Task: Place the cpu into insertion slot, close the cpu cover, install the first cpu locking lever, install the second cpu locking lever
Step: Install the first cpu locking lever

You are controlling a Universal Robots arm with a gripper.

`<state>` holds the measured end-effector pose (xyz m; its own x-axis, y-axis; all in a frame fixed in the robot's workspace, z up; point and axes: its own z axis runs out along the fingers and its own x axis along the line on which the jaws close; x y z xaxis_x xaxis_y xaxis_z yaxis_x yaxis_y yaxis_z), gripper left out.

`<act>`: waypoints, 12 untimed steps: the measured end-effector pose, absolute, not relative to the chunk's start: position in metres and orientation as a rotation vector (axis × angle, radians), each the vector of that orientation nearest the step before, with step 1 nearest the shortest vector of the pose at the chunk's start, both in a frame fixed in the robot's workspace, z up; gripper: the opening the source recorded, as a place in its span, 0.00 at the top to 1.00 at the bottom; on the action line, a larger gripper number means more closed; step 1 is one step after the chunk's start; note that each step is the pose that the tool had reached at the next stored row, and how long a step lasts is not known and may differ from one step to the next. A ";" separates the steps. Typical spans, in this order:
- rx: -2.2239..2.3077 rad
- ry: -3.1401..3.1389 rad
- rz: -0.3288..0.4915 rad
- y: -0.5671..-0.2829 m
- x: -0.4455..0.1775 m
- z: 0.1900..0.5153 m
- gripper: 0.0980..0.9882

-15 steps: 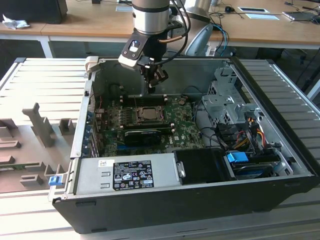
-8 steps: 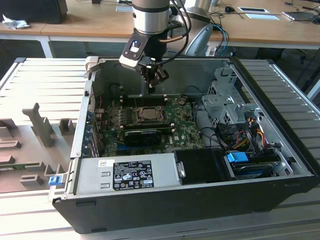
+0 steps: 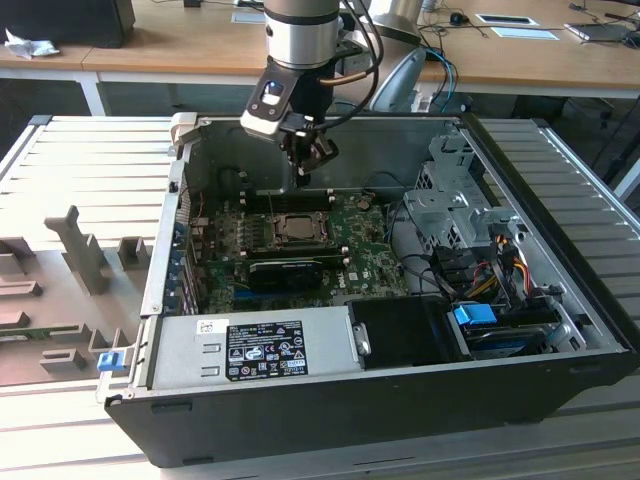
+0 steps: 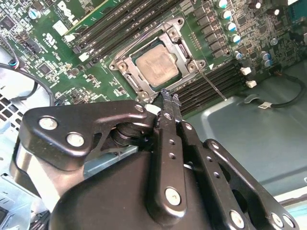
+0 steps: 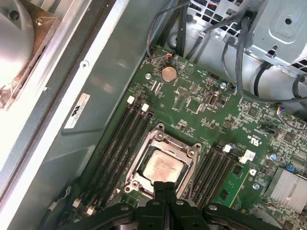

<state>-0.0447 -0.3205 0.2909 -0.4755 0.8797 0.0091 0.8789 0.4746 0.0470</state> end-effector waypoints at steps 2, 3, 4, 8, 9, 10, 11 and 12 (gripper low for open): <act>1.585 2.693 0.071 -0.320 -0.045 0.291 0.99; 1.578 2.697 0.071 -0.320 -0.045 0.291 0.99; 1.573 2.701 0.071 -0.320 -0.045 0.291 0.99; 1.537 2.721 0.071 -0.320 -0.045 0.291 0.99; 1.527 2.727 0.071 -0.320 -0.045 0.291 0.99; 1.514 2.735 0.071 -0.320 -0.045 0.291 0.99; 1.507 2.739 0.071 -0.320 -0.045 0.291 0.99; 1.500 2.743 0.071 -0.320 -0.045 0.291 0.99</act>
